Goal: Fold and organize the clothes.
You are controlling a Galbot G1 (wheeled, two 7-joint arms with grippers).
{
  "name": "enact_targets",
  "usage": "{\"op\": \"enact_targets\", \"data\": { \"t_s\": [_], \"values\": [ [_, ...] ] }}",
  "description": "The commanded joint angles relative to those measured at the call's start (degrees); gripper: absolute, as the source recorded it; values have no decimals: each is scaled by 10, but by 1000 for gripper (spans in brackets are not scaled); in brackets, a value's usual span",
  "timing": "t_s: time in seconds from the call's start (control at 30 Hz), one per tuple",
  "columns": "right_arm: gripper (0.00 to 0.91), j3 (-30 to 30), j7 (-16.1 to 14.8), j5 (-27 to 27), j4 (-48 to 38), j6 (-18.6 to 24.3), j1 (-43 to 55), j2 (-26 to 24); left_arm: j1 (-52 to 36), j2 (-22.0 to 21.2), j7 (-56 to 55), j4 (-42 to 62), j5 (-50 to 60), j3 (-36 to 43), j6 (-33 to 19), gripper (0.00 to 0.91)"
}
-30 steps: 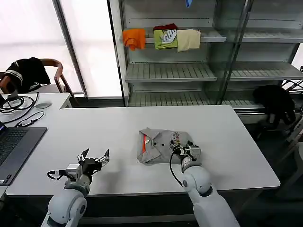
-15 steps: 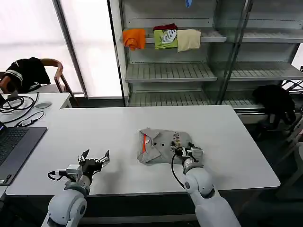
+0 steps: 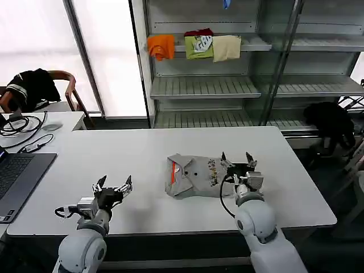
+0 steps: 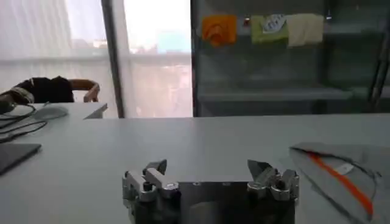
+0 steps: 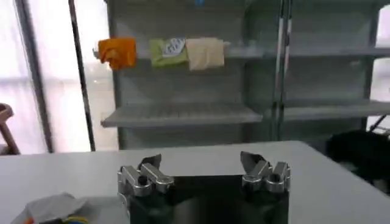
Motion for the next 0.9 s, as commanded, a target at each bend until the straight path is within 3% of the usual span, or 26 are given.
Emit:
{"op": "enact_targets", "data": {
  "t_s": [0.03,0.37,0.9],
  "values": [
    [907,56,-6,-46,56,24,-56,-59,2,-35,-11,-28,24,6,-31,907],
    [907,94,-3,-30,67,31,-92,-77,8,-43,-14,-30,37,13,-36,907],
    [907,89,-2,-30,58,30,-99,-72,1,-29,-6,-14,33,2,-40,907]
  ]
}}
